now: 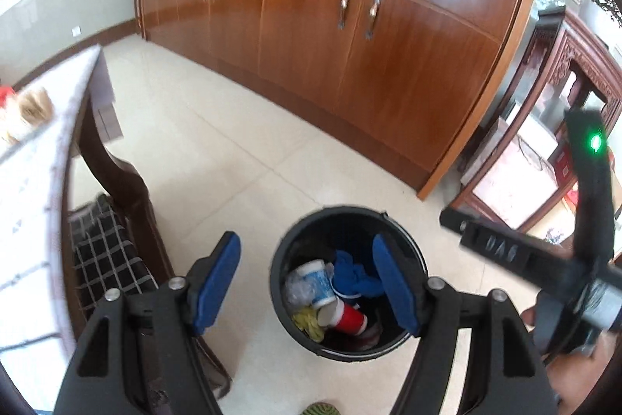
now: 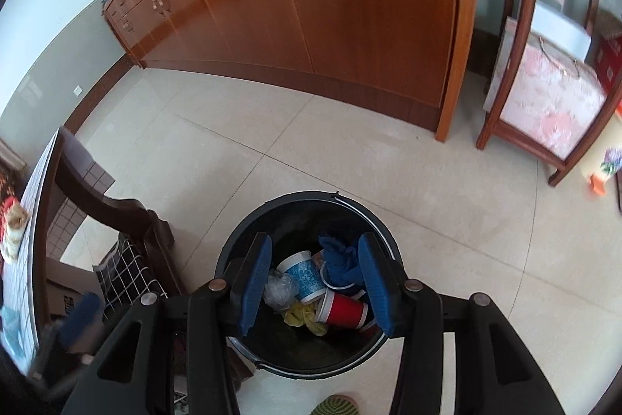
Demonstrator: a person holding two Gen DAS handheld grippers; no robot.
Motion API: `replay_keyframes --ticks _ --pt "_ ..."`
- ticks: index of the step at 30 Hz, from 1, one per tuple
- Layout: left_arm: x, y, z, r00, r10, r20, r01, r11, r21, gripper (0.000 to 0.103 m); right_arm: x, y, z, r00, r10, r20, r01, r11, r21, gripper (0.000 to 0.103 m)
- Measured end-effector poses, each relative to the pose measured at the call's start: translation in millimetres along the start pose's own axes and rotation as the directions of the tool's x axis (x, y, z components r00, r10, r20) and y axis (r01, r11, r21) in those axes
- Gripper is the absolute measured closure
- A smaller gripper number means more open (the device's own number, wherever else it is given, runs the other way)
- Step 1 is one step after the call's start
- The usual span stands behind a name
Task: Collect trash
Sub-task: 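Move both open tools back over the light blue mask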
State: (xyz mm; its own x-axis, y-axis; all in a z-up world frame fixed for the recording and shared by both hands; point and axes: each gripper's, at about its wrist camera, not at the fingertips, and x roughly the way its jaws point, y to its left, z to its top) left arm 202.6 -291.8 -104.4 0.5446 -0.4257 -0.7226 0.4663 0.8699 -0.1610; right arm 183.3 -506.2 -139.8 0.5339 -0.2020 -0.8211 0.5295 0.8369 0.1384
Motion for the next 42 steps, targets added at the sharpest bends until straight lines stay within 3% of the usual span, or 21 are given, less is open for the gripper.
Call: replay_keyframes --ticks 5,9,12,20,33,42 --pt "-15.6 7.0 2.4 0.999 0.018 0.030 -0.017 1.000 -0.007 0.031 -19.4 11.1 -10.4 0.999 -0.016 0.042 0.018 0.999 -0.040 0.053" --pt "-30.2 13.5 1.6 0.999 0.022 0.048 -0.021 1.000 -0.022 0.031 -40.2 21.7 -18.9 0.996 -0.022 0.088 0.029 0.996 -0.080 0.043" --pt "-45.8 18.1 3.3 0.997 0.014 0.070 -0.012 1.000 -0.024 0.031 -57.2 32.5 -25.2 0.990 -0.023 0.141 0.040 0.992 -0.120 0.042" --pt "-95.6 43.8 7.4 0.986 0.044 0.158 -0.039 0.999 -0.032 0.031 -97.3 64.0 -27.1 0.956 0.130 0.263 -0.097 0.986 -0.133 0.040" --pt "-142.5 145.7 -15.1 0.944 0.276 0.179 -0.241 0.951 -0.195 0.029 -102.3 172.1 -46.6 0.927 0.318 0.199 -0.255 0.923 -0.289 0.040" --pt "-139.9 194.0 -34.8 0.937 0.330 0.114 -0.293 0.921 -0.258 0.029 -99.1 232.9 -63.3 0.907 0.402 0.125 -0.335 0.869 -0.364 0.039"
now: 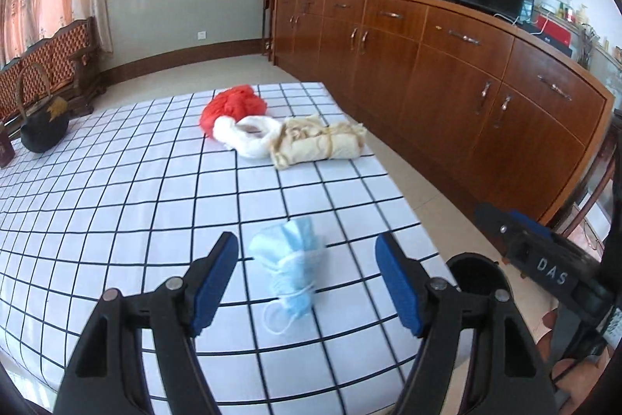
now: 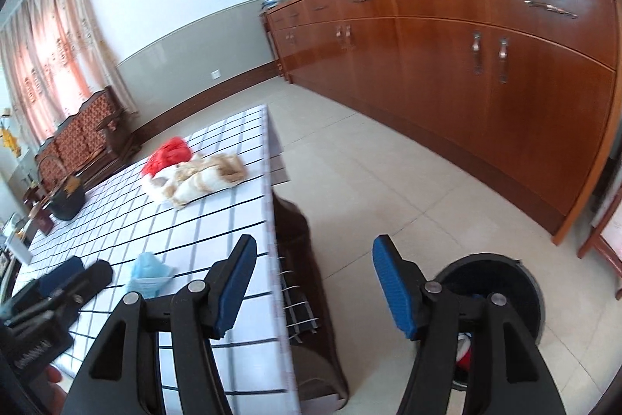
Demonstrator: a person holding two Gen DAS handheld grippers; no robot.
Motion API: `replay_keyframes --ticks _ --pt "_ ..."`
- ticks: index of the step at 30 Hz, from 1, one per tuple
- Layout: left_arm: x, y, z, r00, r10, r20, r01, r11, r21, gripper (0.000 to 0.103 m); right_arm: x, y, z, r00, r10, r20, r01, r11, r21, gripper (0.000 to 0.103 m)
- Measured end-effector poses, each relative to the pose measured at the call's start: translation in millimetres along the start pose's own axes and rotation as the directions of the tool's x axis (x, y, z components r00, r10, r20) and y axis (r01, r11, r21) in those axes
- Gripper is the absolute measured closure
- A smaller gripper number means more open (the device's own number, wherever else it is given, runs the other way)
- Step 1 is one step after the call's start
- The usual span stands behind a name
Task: Collect trash
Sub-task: 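Move both open tools back over the light blue mask, then grasp the light blue face mask with the left tool while right tool grasps beige bundle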
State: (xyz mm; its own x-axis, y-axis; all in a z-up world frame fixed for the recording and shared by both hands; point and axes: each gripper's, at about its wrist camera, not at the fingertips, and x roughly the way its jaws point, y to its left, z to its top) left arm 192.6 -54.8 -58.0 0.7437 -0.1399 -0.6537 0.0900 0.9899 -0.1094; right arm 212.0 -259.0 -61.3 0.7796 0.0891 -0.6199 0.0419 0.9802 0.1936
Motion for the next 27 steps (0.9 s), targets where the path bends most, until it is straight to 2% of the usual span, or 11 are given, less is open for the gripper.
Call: replay_keyframes --ticks 9,17,21,24,26,27 --pt "18.8 12.8 -9.1 0.999 0.017 -0.045 -0.018 1.000 -0.017 0.029 18.9 30.9 -5.9 0.999 0.013 -0.041 -0.014 0.999 -0.047 0.039" --pt "39.4 13.5 -17.5 0.996 0.013 -0.086 -0.015 1.000 -0.015 0.030 25.0 28.6 -7.0 0.999 0.008 -0.052 -0.011 0.999 -0.049 0.039" --pt "45.0 19.3 -19.5 0.995 0.010 -0.100 -0.013 1.000 -0.027 0.046 29.9 32.2 -6.6 0.998 0.013 -0.061 -0.016 0.998 -0.055 0.039" --pt "45.8 20.0 -20.6 0.995 0.010 -0.095 -0.011 1.000 -0.013 0.054 34.4 37.0 -5.7 0.998 0.018 -0.068 -0.022 0.998 -0.061 0.039" --pt "46.4 20.3 -19.6 0.996 0.002 -0.093 -0.002 1.000 -0.007 0.073 38.3 42.3 -5.4 0.997 0.026 -0.072 -0.030 0.997 -0.065 0.039" --pt "47.0 22.1 -18.4 0.995 -0.002 -0.095 0.001 1.000 -0.011 0.076 40.5 44.7 -4.9 0.997 0.031 -0.076 -0.036 0.997 -0.065 0.039"
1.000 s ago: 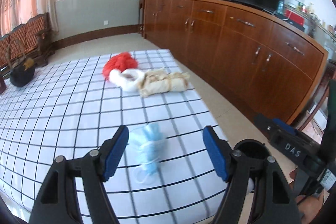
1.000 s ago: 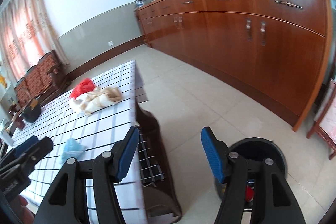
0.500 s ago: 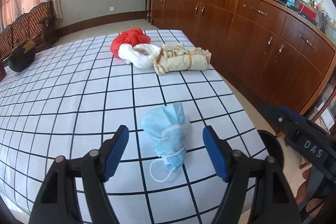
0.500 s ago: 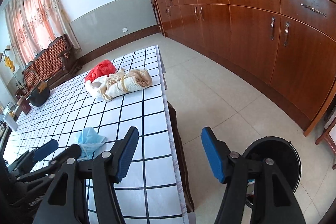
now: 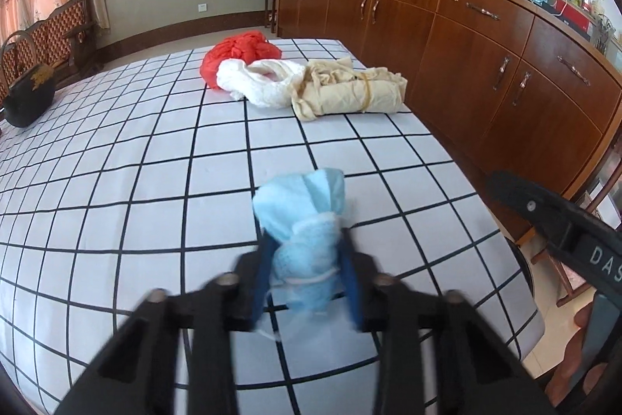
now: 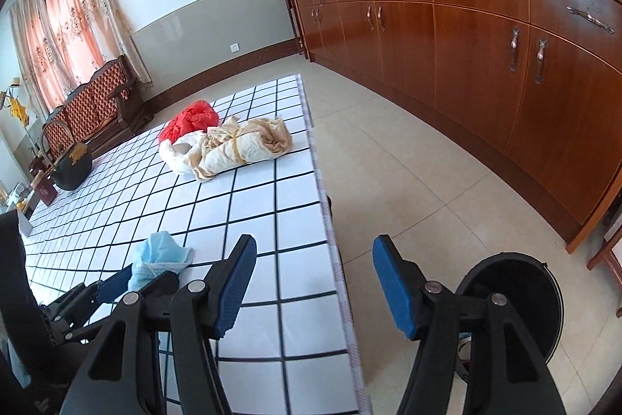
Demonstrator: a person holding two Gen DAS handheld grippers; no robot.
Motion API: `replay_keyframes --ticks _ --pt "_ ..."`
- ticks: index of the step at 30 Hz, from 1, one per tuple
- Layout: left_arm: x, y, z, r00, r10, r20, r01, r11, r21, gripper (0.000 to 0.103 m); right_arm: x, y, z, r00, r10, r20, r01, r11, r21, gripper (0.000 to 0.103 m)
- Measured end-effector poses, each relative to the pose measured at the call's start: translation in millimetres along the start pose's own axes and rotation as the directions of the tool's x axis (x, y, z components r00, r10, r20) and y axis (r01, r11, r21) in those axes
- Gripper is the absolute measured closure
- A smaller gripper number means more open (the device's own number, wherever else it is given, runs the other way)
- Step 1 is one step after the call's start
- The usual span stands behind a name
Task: Collect trash
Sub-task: 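Grasp the light blue face mask with the left tool while right tool grasps beige bundle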
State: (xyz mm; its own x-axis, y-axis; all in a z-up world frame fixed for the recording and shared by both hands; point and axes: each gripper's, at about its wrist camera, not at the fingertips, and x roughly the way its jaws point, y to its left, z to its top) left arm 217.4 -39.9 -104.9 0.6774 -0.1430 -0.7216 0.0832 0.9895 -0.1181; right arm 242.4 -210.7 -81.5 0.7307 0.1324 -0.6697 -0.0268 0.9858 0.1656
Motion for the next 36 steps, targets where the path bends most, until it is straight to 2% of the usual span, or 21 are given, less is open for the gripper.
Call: replay_keyframes --ticks 6,12,18,25,27,36 --pt "-4.8 21.4 23.4 0.999 -0.023 0.043 0.025 0.998 -0.053 0.077 16.6 12.0 10.1 0.999 0.038 -0.019 -0.038 0.999 0.005 0.039" --pt "-6.6 41.2 52.5 0.995 -0.016 0.101 0.023 0.997 -0.074 0.077 37.7 23.0 25.0 0.998 0.056 -0.031 -0.056 0.998 0.007 0.039" --pt "6.4 57.5 69.6 0.993 -0.024 0.114 0.036 0.994 -0.099 0.077 63.5 35.8 48.1 0.997 0.068 -0.032 -0.068 0.998 -0.008 0.039" --pt "17.4 69.1 74.9 0.994 -0.036 0.107 0.051 0.989 -0.140 0.077 93.5 45.4 76.1 0.995 0.090 -0.037 -0.091 0.996 -0.002 0.038" --pt "17.6 71.4 75.9 0.993 -0.037 0.108 0.053 0.988 -0.147 0.077 101.1 49.2 82.7 0.995 0.089 -0.034 -0.090 0.996 -0.011 0.034" --pt "23.3 81.8 78.2 0.995 -0.031 0.096 0.048 0.983 -0.178 0.077 133.2 51.9 92.5 0.994 0.072 -0.081 -0.072 0.997 -0.003 0.031"
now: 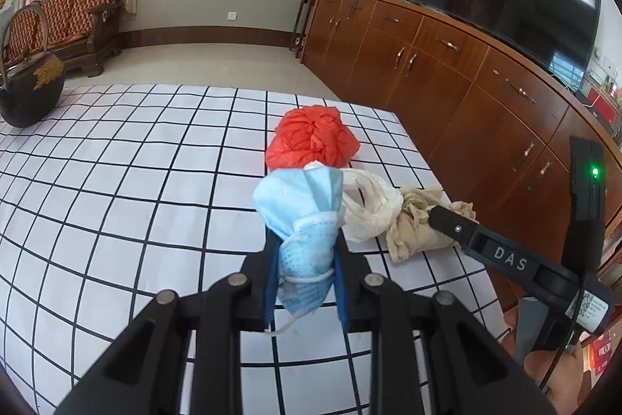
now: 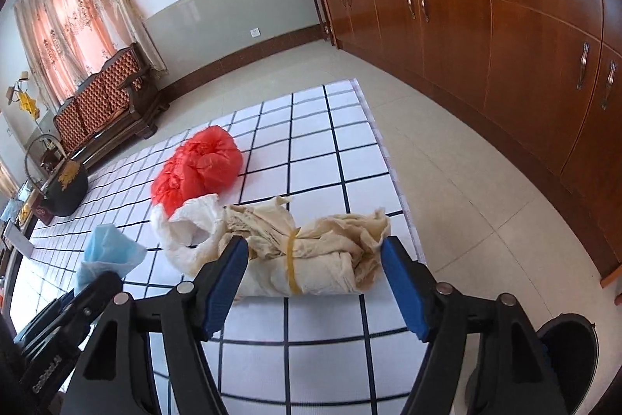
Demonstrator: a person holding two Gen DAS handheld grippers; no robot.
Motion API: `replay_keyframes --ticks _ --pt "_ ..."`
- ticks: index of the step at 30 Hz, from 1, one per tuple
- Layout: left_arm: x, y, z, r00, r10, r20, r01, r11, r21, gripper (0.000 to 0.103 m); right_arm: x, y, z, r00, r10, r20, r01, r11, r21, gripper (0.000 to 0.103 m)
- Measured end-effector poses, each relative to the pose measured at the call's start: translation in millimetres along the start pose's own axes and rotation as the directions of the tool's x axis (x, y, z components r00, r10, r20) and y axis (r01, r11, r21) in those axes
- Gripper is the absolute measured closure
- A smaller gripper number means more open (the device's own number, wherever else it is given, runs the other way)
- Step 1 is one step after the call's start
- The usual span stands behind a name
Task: Collect trash
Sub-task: 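Grasp the light blue face mask with the left tool while right tool grasps beige bundle, then carry the mask and beige cloth bundle over the black bin with both tools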
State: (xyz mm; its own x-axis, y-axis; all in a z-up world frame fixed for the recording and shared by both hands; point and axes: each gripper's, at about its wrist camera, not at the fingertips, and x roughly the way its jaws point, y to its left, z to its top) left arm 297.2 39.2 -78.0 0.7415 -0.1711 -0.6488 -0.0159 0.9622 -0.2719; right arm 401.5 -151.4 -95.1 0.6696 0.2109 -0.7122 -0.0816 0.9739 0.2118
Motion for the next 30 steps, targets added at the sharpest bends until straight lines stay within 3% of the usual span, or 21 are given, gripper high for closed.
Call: replay_keyframes --ticks 3,6,12,19,30 --pt "0.4 -1.7 -0.8 1.000 -0.001 -0.003 0.001 1.000 0.008 0.077 9.7 -1.4 -1.0 1.000 0.002 -0.029 -0.001 1.000 0.002 0.031" --pt "1.3 -2.7 -1.5 1.000 -0.003 -0.006 0.004 1.000 0.009 0.077 12.3 -0.7 -1.8 0.999 0.006 -0.031 -0.006 1.000 -0.005 0.051" --pt "-1.0 -3.3 -1.5 1.000 -0.009 -0.003 0.009 1.000 0.008 0.077 3.7 -3.0 -5.8 0.999 0.031 -0.013 -0.031 1.000 0.003 0.065" --pt "-10.8 -5.7 -4.3 1.000 -0.014 0.012 0.014 1.000 0.016 0.077 -24.0 -7.4 -10.1 0.998 0.048 0.027 -0.049 0.999 0.004 0.065" --pt "-34.3 -21.3 -25.3 0.999 -0.039 0.021 0.038 0.998 0.041 0.077 -67.7 -13.6 -39.5 0.997 0.072 0.021 -0.072 0.997 -0.015 0.065"
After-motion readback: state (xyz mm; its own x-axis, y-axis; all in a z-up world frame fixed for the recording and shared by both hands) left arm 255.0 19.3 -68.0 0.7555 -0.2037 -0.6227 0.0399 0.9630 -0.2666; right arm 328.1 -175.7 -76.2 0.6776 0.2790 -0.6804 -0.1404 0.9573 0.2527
